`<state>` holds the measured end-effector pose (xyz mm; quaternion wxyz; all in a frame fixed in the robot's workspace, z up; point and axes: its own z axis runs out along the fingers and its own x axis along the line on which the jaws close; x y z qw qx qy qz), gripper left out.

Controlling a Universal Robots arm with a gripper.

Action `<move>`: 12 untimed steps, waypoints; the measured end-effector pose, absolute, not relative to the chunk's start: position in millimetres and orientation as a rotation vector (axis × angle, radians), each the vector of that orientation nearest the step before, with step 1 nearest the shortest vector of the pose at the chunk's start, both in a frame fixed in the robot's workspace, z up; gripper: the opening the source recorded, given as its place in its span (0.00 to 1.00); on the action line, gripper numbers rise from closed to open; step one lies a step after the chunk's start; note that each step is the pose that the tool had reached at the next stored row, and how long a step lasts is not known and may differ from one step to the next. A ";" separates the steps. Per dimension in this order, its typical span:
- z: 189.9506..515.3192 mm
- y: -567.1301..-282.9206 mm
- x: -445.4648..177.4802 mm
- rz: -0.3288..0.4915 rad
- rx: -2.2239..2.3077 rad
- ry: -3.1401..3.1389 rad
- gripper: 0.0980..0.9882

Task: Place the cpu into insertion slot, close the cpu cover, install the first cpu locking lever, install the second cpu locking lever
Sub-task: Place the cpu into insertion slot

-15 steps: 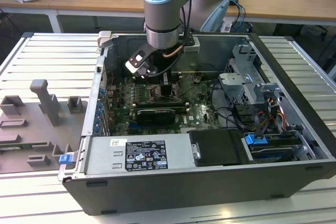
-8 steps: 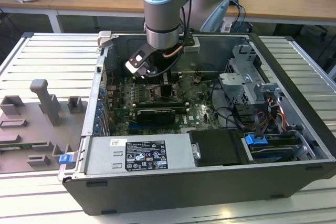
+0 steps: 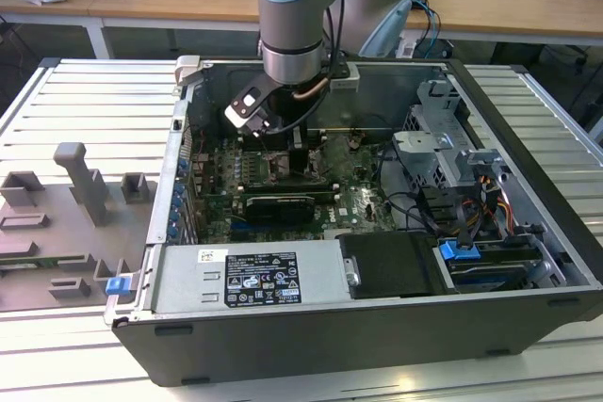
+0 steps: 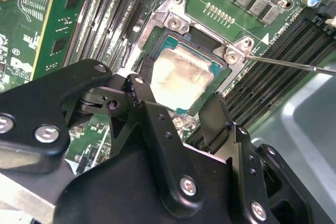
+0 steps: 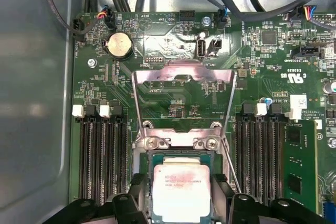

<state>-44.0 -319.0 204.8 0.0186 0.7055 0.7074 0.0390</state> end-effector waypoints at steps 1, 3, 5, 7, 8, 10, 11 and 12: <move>206.7 -319.0 -44.0 0.121 2.191 2.196 0.59; 208.2 -319.0 -44.0 0.121 2.191 2.196 0.59; 209.5 -319.0 -44.0 0.121 2.191 2.196 0.57; 210.9 -319.0 -44.0 0.121 2.191 2.196 0.42; 211.6 -319.0 -44.0 0.121 2.191 2.196 0.36; 213.4 -319.0 -44.0 0.119 2.190 2.196 0.15; 213.9 -319.0 -43.9 0.119 2.190 2.196 0.08; 214.3 -319.0 -44.0 0.119 2.190 2.196 0.02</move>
